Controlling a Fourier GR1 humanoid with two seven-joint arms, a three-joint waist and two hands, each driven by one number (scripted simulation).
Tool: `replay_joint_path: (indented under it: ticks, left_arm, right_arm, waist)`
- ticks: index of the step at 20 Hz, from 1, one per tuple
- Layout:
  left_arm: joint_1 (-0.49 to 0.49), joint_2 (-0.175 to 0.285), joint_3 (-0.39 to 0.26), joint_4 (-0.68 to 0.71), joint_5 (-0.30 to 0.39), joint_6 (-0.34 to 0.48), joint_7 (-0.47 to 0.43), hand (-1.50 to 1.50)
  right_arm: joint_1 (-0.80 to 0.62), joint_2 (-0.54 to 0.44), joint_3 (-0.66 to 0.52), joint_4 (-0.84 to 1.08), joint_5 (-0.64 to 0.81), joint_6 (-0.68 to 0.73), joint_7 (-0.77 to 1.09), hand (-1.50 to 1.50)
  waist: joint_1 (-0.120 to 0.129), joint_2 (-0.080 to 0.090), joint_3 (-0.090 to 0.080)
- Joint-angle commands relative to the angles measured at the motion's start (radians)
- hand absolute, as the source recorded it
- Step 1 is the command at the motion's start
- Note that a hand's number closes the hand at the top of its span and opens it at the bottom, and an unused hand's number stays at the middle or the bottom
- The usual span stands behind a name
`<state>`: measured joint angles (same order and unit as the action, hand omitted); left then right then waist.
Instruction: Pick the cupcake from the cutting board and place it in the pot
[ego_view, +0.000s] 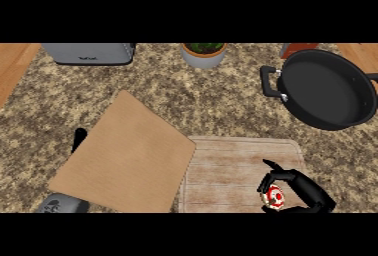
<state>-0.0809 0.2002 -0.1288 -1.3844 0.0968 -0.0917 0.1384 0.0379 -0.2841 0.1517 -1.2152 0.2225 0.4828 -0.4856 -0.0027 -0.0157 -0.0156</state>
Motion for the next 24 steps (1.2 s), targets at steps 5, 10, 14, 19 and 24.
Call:
replay_joint_path:
  ticks: [5, 10, 14, 19, 24]
  left_arm:
    - [-0.033, -0.016, -0.008, -0.045, -0.001, 0.002, 0.094, 0.00]
    - [0.039, 0.010, 0.005, -0.009, -0.018, -0.037, -0.019, 0.00]
    - [0.005, -0.010, -0.016, -0.016, -0.023, -0.017, 0.006, 0.00]
    - [-0.016, -0.016, -0.019, -0.017, -0.015, -0.021, 0.011, 0.00]
    - [-0.034, -0.022, -0.033, -0.030, -0.008, -0.032, 0.025, 0.00]
  right_arm:
    - [-0.066, 0.058, -0.007, 0.187, -0.007, 0.025, -0.098, 1.50]
    - [-0.083, -0.084, -0.129, 0.220, -0.036, 0.032, -0.316, 1.50]
    - [-0.177, -0.362, -0.308, 0.280, -0.184, 0.180, -0.293, 1.50]
    - [-0.225, -0.484, -0.372, 0.378, -0.255, 0.215, -0.306, 1.50]
    - [-0.281, -0.601, -0.393, 0.444, -0.271, 0.221, -0.337, 1.50]
  waist:
    - [0.011, 0.017, 0.017]
    - [0.012, 0.018, 0.017]
    - [0.036, 0.039, 0.026]
    - [0.052, 0.051, 0.033]
    - [0.067, 0.049, 0.034]
